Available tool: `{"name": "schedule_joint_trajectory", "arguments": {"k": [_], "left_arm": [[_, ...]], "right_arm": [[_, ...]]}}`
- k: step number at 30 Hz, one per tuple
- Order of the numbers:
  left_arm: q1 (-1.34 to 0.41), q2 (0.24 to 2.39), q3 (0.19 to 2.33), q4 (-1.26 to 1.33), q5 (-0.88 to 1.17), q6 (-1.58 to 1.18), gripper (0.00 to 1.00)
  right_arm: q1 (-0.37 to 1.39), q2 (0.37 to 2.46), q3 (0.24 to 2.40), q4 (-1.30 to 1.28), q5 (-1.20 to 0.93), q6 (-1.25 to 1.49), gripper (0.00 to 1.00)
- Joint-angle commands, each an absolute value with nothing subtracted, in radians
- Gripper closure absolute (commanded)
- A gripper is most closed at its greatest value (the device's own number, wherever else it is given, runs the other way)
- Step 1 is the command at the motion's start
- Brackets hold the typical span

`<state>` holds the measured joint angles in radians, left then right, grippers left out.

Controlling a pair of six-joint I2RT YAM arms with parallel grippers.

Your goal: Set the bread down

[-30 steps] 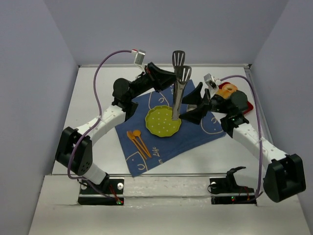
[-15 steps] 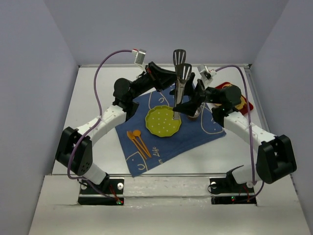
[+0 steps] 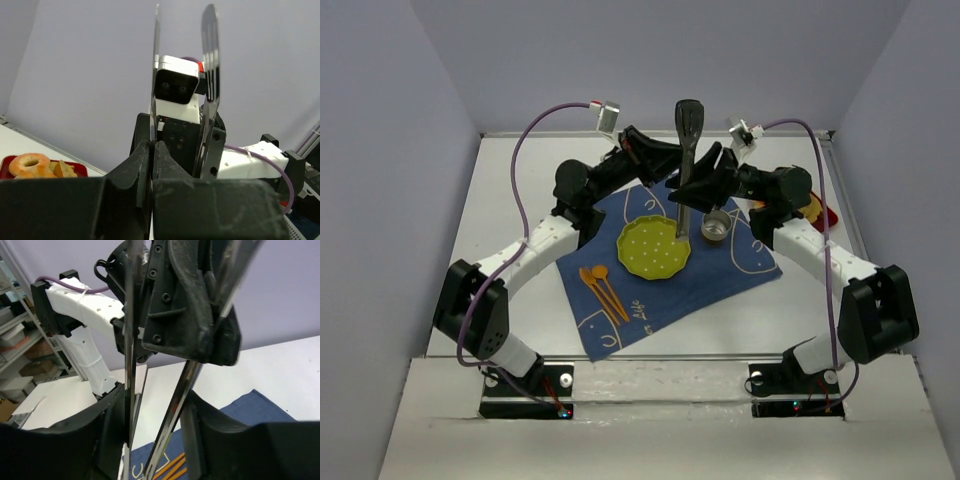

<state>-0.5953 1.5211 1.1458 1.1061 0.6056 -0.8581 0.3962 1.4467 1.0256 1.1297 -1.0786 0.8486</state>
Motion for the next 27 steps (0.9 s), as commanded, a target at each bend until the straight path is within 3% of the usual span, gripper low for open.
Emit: {"name": "schedule_joint_trajectory", "arguments": {"k": [1,2,3,4,5,15,17,27], "left_arm": [[-0.601,1.483,1.175,1.163,0.603,-0.828,0.94],[-0.601,1.483,1.178,1.161,0.604,-0.83,0.94],[-0.601,1.48,1.184,1.143,0.609,-0.821,0.78],[-0.601,1.474,1.184,1.125,0.611,-0.81,0.53],[-0.601,1.467,1.184,1.103,0.604,-0.795,0.02],[-0.565,1.217,1.051,0.694,0.321,-0.549,0.01],[-0.525,1.175,1.019,0.664,0.282,-0.554,0.01],[-0.344,0.99,0.97,0.384,0.08,-0.537,0.01]], "right_arm": [[0.414,1.448,1.086,1.186,-1.074,0.884,0.59],[0.414,1.447,1.086,1.183,-1.075,0.884,0.62],[0.414,1.445,1.085,1.172,-1.078,0.879,0.63],[0.414,1.443,1.086,1.172,-1.08,0.876,0.63],[0.414,1.433,1.086,1.143,-1.08,0.868,0.63],[0.414,1.289,1.074,0.835,-1.063,0.692,0.63],[0.414,1.253,1.092,0.63,-1.029,0.614,0.63],[0.405,1.098,1.198,-0.119,-0.577,0.319,0.59]]}}
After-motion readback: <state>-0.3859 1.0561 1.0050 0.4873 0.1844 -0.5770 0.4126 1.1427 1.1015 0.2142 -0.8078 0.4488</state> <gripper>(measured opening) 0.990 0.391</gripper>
